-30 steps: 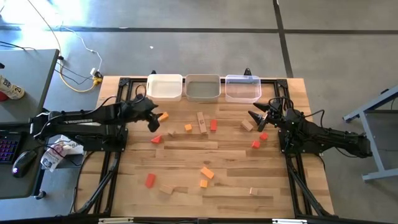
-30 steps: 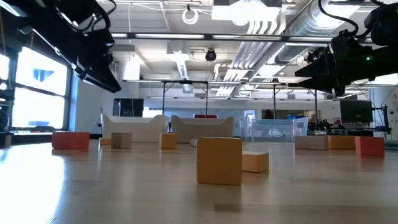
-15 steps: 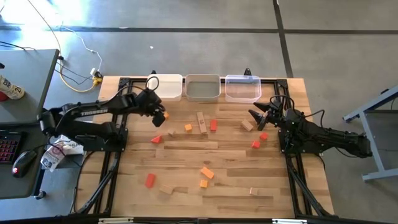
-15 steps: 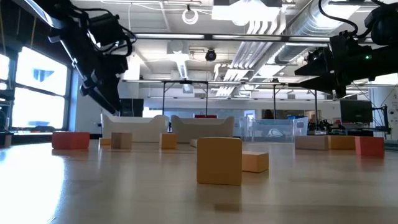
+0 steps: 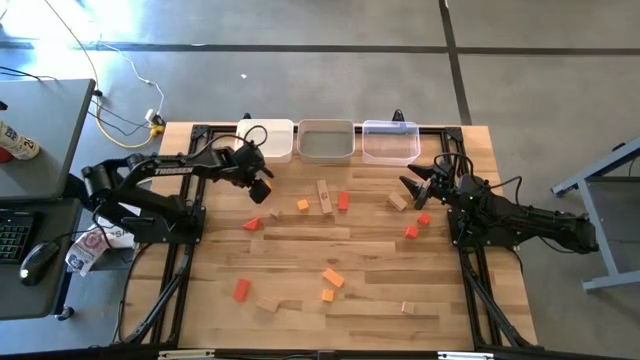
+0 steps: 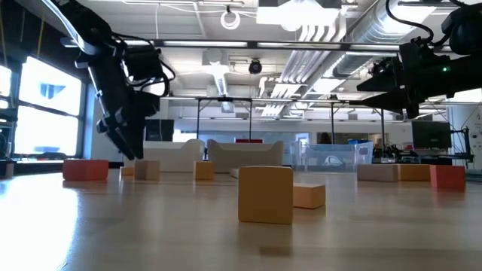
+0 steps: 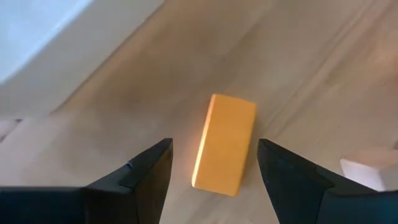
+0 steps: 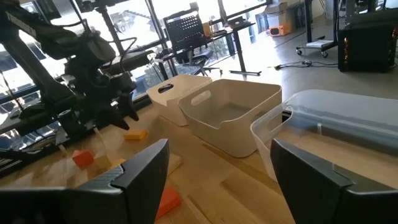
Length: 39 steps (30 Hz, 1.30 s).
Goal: Sort & place blocks by color
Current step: Put the yellow block into the white bin
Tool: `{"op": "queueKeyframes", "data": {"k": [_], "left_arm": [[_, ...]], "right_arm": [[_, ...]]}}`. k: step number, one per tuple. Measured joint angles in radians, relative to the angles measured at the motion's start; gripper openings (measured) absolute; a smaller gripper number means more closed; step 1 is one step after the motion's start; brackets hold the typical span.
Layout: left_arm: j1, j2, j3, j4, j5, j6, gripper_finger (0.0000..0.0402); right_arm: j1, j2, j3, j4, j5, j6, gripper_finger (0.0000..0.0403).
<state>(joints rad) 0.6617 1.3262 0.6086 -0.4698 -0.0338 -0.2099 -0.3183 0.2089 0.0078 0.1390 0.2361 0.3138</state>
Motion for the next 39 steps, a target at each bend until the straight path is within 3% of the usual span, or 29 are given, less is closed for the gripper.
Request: {"op": "queueKeyframes", "data": {"k": [7, 18, 22, 28, 39], "left_arm": [[-0.001, 0.058, 0.000, 0.005, 0.041, 0.011, 0.0223], [-0.002, 0.156, 0.005, 0.023, 0.018, 0.011, 0.0219], [-0.011, 0.159, 0.004, 0.021, 0.011, 0.011, 0.0187], [-0.014, 0.140, 0.001, 0.022, 0.014, 0.033, 0.0103], [-0.018, 0.078, -0.003, 0.019, 0.071, 0.049, 0.0098]], "right_arm": [[0.000, 0.000, 0.000, 0.000, 0.000, 0.000, 0.0268], [0.000, 0.000, 0.000, 0.000, -0.008, 0.003, 0.0268], [0.000, 0.000, 0.000, 0.000, -0.009, 0.048, 0.0268], [0.000, 0.000, 0.000, 0.000, -0.011, 0.088, 0.0268], [0.000, 0.000, 0.097, -0.007, -0.054, 0.042, 0.0268]]}}
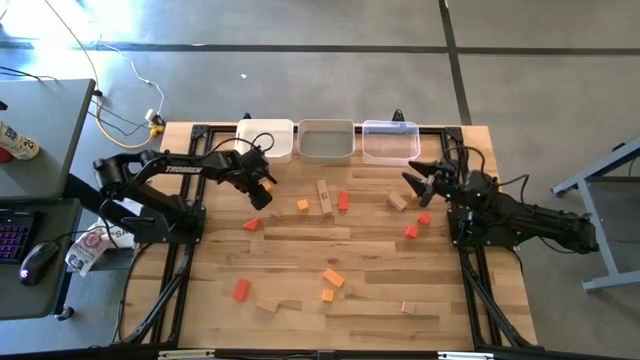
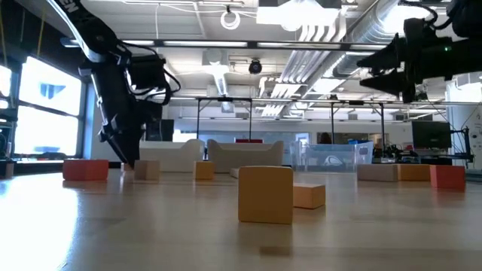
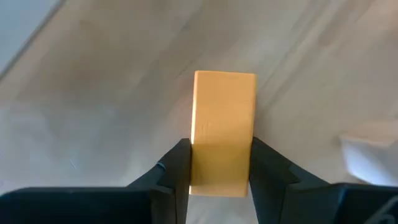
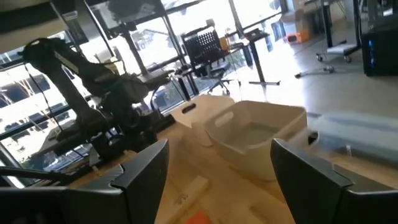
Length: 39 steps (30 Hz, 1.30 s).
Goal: Sort & place blocks by color
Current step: Put the yellow block into the white bin
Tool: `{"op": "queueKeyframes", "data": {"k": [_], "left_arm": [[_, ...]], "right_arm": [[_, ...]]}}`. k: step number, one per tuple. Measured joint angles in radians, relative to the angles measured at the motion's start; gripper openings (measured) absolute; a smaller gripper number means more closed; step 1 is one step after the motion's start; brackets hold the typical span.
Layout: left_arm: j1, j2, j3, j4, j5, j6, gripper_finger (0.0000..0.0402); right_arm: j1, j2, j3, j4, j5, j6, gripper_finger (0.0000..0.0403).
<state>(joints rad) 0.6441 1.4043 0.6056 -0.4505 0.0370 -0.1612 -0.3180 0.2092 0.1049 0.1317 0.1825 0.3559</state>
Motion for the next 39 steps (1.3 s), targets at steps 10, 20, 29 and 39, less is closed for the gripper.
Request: {"op": "queueKeyframes", "data": {"k": [10, 20, 29, 39], "left_arm": [[0.008, -0.149, 0.000, 0.046, 0.014, 0.025, 0.0098], [0.104, -0.233, 0.002, 0.288, -0.028, -0.016, 0.0098], [0.231, -0.187, 0.003, 0.360, -0.047, 0.029, 0.0098], [0.302, -0.023, 0.096, 0.292, -0.049, 0.086, 0.0098]], "right_arm": [[0.000, 0.013, 0.153, -0.156, 0.030, -0.065, 0.0268], [0.000, 0.210, 0.180, -0.231, 0.026, 0.076, 0.0268], [0.000, 0.405, 0.181, -0.248, -0.037, 0.180, 0.0268], [0.030, 0.499, 0.182, -0.223, -0.052, 0.187, 0.0268]]}}
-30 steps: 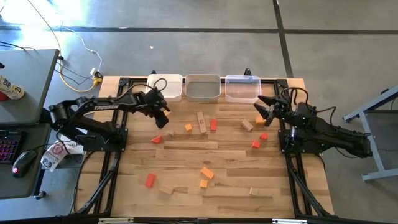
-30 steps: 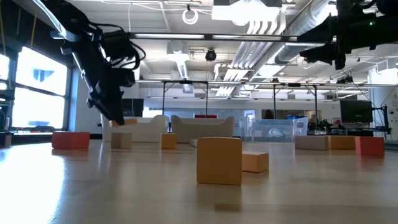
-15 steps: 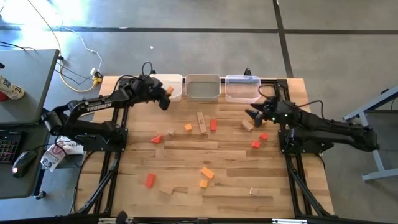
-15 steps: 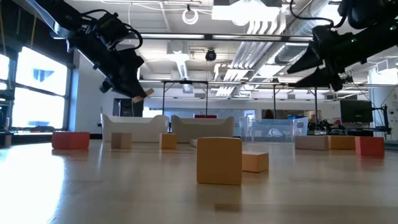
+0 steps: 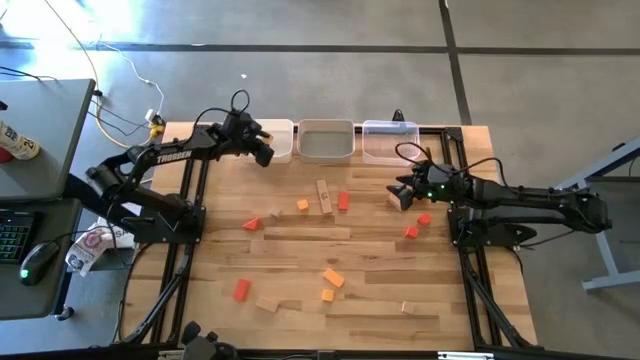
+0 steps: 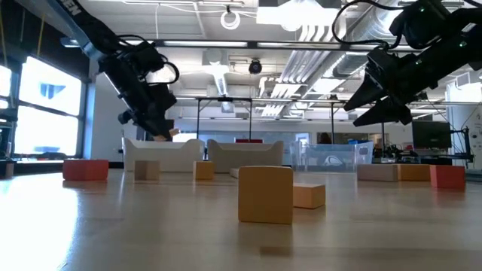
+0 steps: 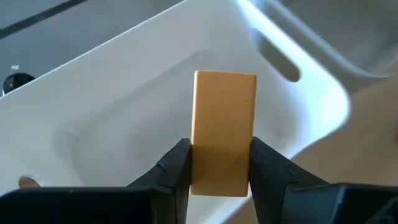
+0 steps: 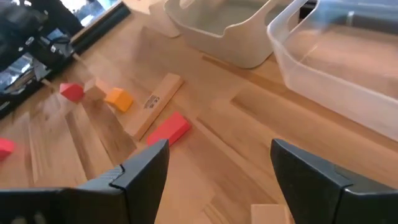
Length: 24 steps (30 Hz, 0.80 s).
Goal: Sort & place blocks by color
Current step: Put the yellow block into the white bin
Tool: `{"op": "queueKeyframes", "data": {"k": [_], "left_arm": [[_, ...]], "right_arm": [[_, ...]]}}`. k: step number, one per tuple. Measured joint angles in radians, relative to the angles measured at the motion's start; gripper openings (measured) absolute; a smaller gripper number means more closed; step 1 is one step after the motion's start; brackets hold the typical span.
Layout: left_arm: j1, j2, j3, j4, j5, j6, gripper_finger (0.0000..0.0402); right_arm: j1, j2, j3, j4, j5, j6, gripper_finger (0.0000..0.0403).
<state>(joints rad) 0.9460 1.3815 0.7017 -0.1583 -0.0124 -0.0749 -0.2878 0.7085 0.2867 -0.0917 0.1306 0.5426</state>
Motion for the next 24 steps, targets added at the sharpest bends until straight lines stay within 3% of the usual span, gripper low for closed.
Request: {"op": "queueKeyframes", "data": {"k": [9, 24], "left_arm": [[0.046, 0.142, 0.133, -0.107, 0.000, 0.026, 0.0124], [0.055, 0.210, 0.151, -0.114, 0.029, 0.000, 0.0181]], "right_arm": [[0.088, 0.018, 0.000, 0.014, 0.036, 0.008, 0.0268], [0.201, 0.018, 0.000, 0.014, 0.161, -0.029, 0.0268]]}}
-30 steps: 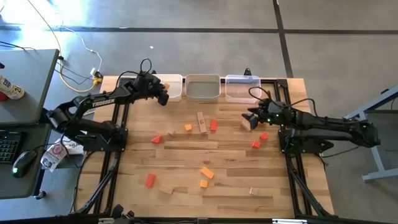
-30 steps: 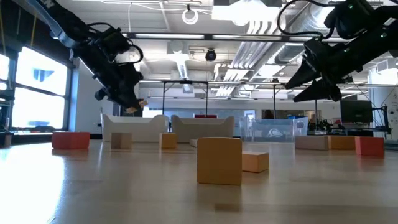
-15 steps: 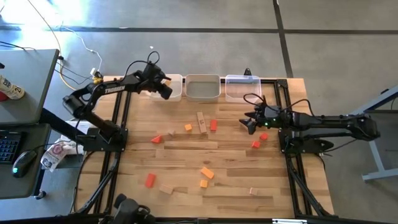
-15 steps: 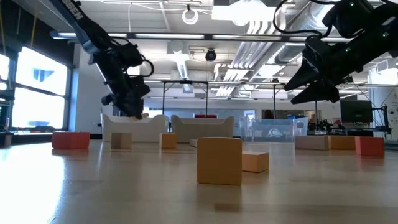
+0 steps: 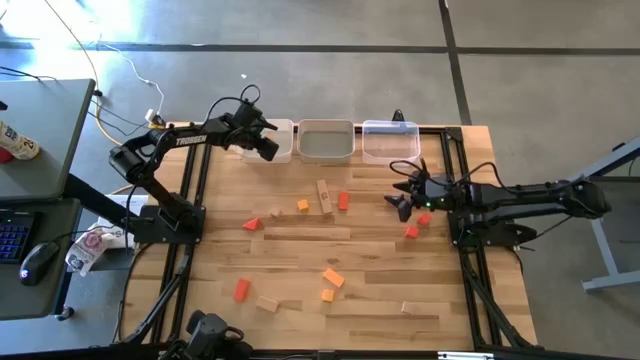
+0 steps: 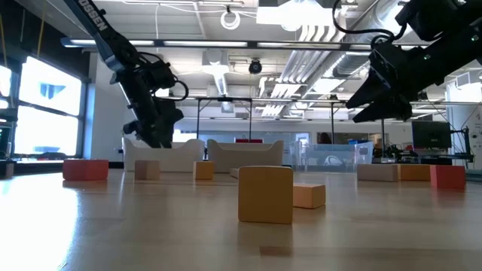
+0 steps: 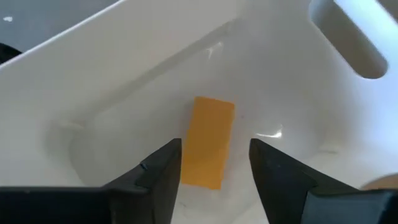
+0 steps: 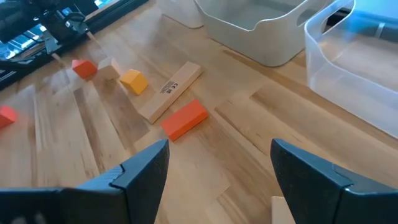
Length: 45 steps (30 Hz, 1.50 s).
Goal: Sort & place blocks by color
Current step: Put the yellow block into the white bin, then put the brown block into the transparent bin
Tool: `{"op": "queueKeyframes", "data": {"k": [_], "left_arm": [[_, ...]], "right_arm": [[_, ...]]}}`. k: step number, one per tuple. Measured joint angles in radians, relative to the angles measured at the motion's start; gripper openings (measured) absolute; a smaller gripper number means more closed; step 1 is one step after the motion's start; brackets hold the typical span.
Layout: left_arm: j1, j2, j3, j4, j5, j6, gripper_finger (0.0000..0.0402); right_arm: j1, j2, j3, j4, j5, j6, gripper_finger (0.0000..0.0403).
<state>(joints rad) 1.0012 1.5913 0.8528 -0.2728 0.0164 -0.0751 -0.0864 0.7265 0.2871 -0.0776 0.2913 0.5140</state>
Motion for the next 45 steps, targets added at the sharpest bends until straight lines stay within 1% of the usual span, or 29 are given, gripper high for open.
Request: {"op": "queueKeyframes", "data": {"k": [5, 10, 14, 20, 25, 29, 34, 38, 42, 45], "left_arm": [[0.000, 0.000, 0.000, 0.000, 0.007, -0.001, 0.0208], [0.000, -0.037, 0.000, -0.007, 0.007, 0.005, 0.0213], [0.000, -0.118, 0.000, -0.037, 0.019, 0.016, 0.0213], [-0.005, -0.269, 0.000, -0.116, 0.135, -0.011, 0.0213], [-0.041, -0.362, 0.000, -0.191, 0.183, -0.022, 0.0213], [-0.099, -0.407, 0.000, -0.245, 0.185, -0.026, 0.0213], [-0.166, -0.436, 0.000, -0.256, 0.185, -0.026, 0.0213], [-0.208, -0.440, 0.000, -0.255, 0.184, -0.026, 0.0213], [-0.243, -0.440, 0.000, -0.255, 0.184, -0.026, 0.0213], [-0.267, -0.440, 0.000, -0.255, 0.183, -0.026, 0.0213]], "right_arm": [[0.031, 0.000, 0.000, 0.004, 0.048, -0.019, 0.0268], [0.056, 0.000, 0.000, 0.028, 0.068, -0.025, 0.0268], [0.072, 0.000, 0.000, 0.031, 0.085, -0.026, 0.0268], [0.082, 0.000, 0.000, 0.123, 0.094, -0.105, 0.0268], [0.082, 0.000, 0.004, 0.154, 0.085, -0.130, 0.0268], [0.082, 0.016, 0.078, 0.048, 0.077, -0.131, 0.0268], [0.077, 0.087, 0.245, -0.213, 0.088, -0.121, 0.0268], [0.055, 0.168, 0.343, -0.398, 0.109, -0.057, 0.0268], [0.023, 0.253, 0.380, -0.508, 0.107, 0.008, 0.0268], [-0.012, 0.316, 0.381, -0.563, 0.069, 0.055, 0.0268]]}}
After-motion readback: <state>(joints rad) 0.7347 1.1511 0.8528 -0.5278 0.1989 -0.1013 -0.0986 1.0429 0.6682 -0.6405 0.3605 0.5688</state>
